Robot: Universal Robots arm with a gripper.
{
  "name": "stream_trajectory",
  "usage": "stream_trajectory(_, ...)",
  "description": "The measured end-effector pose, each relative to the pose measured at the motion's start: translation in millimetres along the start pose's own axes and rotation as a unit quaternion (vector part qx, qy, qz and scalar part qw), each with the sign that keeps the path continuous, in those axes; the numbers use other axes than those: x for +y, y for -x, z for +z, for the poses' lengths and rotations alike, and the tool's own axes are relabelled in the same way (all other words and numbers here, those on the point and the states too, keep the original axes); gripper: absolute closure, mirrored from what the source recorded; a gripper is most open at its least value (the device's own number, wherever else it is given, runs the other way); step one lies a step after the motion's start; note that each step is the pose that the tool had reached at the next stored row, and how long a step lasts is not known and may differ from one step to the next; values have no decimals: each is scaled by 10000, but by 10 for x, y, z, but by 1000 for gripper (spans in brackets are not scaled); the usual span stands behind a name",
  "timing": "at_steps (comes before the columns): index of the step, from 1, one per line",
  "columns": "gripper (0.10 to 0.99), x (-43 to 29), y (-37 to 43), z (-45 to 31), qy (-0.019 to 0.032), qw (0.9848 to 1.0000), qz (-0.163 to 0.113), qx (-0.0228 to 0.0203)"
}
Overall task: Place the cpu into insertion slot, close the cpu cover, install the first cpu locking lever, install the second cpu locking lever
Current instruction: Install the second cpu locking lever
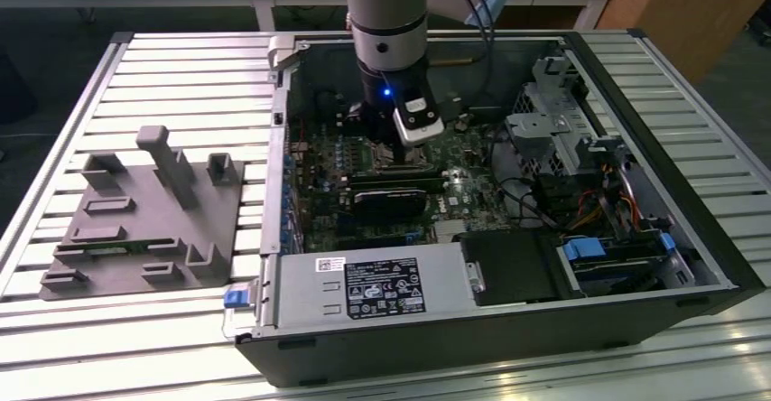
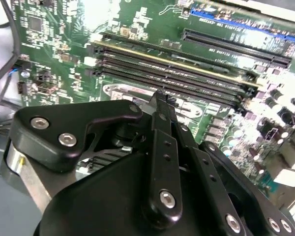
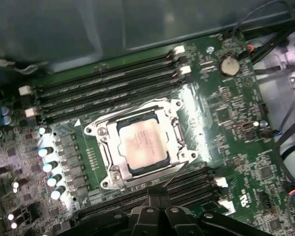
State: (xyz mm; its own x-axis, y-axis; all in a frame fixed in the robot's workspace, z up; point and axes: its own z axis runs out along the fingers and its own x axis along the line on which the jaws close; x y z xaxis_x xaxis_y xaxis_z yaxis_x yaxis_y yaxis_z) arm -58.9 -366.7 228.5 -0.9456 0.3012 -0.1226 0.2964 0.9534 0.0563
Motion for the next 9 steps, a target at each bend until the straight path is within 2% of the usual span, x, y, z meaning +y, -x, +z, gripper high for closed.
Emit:
stream_trajectory(6, 980, -77, -94, 55, 46, 9999, -114, 17)
stream_trajectory(9, 980, -89, -110, 63, 57, 9998, -164, 21)
